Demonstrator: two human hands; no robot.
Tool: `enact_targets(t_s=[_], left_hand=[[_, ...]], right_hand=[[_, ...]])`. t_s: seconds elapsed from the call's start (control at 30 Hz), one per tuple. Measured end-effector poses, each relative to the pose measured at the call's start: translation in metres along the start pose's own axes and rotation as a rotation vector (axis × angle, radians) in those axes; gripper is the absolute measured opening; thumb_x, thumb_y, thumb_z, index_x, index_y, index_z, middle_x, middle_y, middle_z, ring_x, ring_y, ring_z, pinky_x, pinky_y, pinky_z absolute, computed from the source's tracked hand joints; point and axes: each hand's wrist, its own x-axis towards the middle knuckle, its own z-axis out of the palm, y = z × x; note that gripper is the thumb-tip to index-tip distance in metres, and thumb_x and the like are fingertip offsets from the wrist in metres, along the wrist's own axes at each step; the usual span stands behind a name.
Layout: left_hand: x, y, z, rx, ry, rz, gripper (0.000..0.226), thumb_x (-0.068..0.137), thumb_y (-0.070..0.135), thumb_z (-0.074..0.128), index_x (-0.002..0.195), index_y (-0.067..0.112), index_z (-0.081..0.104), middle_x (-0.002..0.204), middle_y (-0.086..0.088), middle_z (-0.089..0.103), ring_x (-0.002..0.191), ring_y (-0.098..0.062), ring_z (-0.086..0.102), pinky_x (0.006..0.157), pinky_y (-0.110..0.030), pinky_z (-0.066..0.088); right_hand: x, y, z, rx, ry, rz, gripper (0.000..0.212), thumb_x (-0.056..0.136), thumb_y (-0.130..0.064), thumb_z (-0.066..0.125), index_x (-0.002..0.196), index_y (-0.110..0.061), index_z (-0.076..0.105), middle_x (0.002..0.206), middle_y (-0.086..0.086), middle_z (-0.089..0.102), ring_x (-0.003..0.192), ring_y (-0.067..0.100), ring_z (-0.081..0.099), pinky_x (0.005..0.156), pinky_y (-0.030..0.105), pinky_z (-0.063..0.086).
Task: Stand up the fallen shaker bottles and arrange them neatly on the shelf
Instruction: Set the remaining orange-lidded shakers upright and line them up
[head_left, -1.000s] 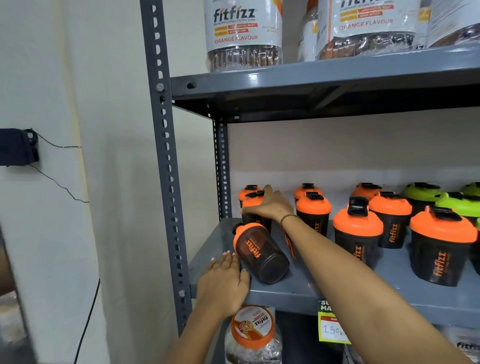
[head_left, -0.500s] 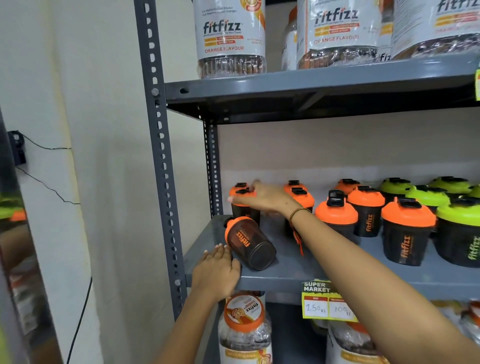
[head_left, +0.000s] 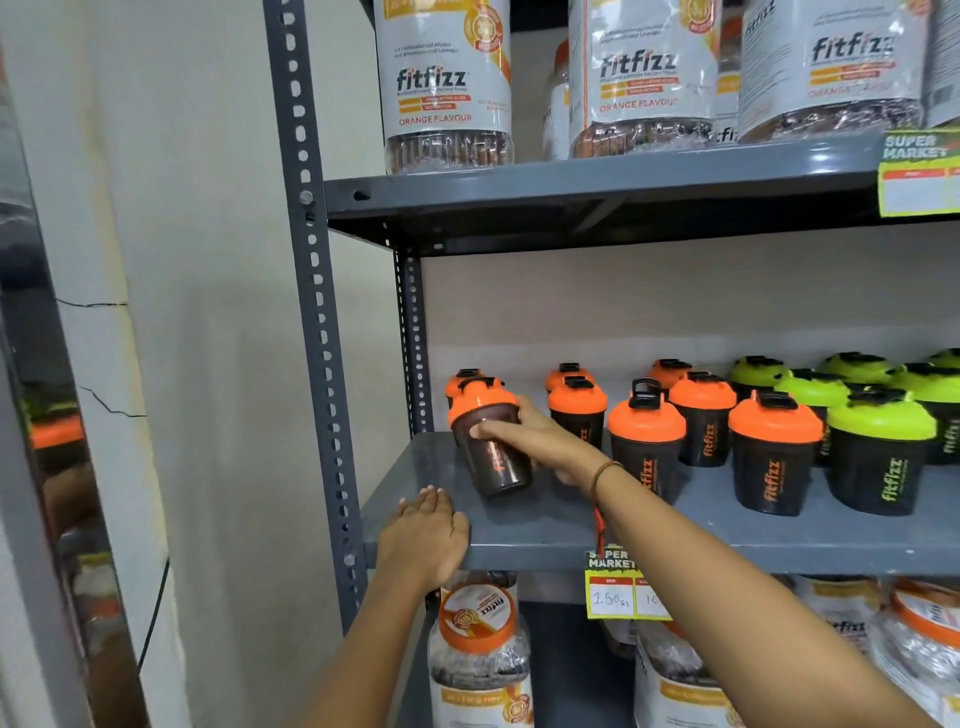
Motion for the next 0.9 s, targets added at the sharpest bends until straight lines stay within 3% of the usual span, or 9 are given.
enact_targets(t_s=[0.13, 0.33, 0.47, 0.77, 0.83, 0.9], left_hand=[[-0.001, -0.001, 0.000, 0.007, 0.002, 0.004, 0.058, 0.100, 0.037, 0.017, 0.150, 0.008, 0.021, 0.159, -0.011, 0.022, 0.146, -0.021, 0.020, 0.120, -0.036, 0.010], [0.000, -0.001, -0.002, 0.016, -0.013, 0.014, 0.058, 0.100, 0.037, 0.016, 0.151, 0.007, 0.021, 0.159, -0.012, 0.021, 0.147, -0.021, 0.020, 0.121, -0.037, 0.010], [0.001, -0.003, 0.000, 0.014, -0.016, 0.016, 0.059, 0.100, 0.038, 0.016, 0.150, 0.008, 0.021, 0.159, -0.012, 0.022, 0.146, -0.021, 0.020, 0.121, -0.037, 0.011], [0.002, -0.003, -0.003, -0.013, -0.063, 0.029, 0.059, 0.101, 0.038, 0.015, 0.151, 0.007, 0.018, 0.160, -0.012, 0.019, 0.147, -0.021, 0.017, 0.120, -0.036, 0.010], [0.006, -0.005, -0.005, -0.038, -0.108, 0.040, 0.059, 0.101, 0.037, 0.015, 0.152, 0.006, 0.016, 0.160, -0.013, 0.015, 0.148, -0.021, 0.014, 0.119, -0.036, 0.009], [0.010, -0.008, -0.010, -0.065, -0.158, 0.044, 0.057, 0.102, 0.034, 0.017, 0.152, 0.006, 0.015, 0.161, -0.014, 0.013, 0.148, -0.022, 0.012, 0.119, -0.036, 0.008]], right_hand=[[-0.010, 0.010, -0.002, 0.225, -0.019, -0.032, 0.071, 0.077, -0.027, 0.078, 0.136, -0.028, 0.038, 0.125, 0.001, 0.062, 0.115, 0.015, 0.057, 0.083, 0.028, 0.045], [-0.009, 0.035, 0.010, 0.271, -0.098, -0.055, 0.075, 0.080, -0.007, 0.077, 0.137, -0.031, 0.035, 0.132, 0.006, 0.055, 0.126, 0.024, 0.052, 0.105, 0.038, 0.044], [-0.009, 0.037, 0.013, 0.268, -0.112, -0.082, 0.091, 0.070, -0.015, 0.081, 0.145, -0.029, 0.032, 0.138, 0.007, 0.052, 0.129, 0.025, 0.050, 0.111, 0.044, 0.042], [-0.015, 0.022, -0.002, 0.149, -0.165, -0.098, 0.098, 0.074, -0.022, 0.085, 0.147, -0.039, 0.021, 0.142, 0.001, 0.046, 0.132, 0.023, 0.044, 0.110, 0.042, 0.037], [-0.017, 0.009, -0.014, 0.194, -0.116, -0.105, 0.103, 0.070, -0.041, 0.082, 0.151, -0.036, 0.020, 0.141, -0.002, 0.045, 0.132, 0.020, 0.044, 0.112, 0.044, 0.036], [-0.016, -0.007, -0.025, 0.263, -0.016, -0.133, 0.102, 0.061, -0.060, 0.074, 0.149, -0.033, 0.030, 0.139, -0.004, 0.048, 0.132, 0.019, 0.046, 0.113, 0.044, 0.037]])
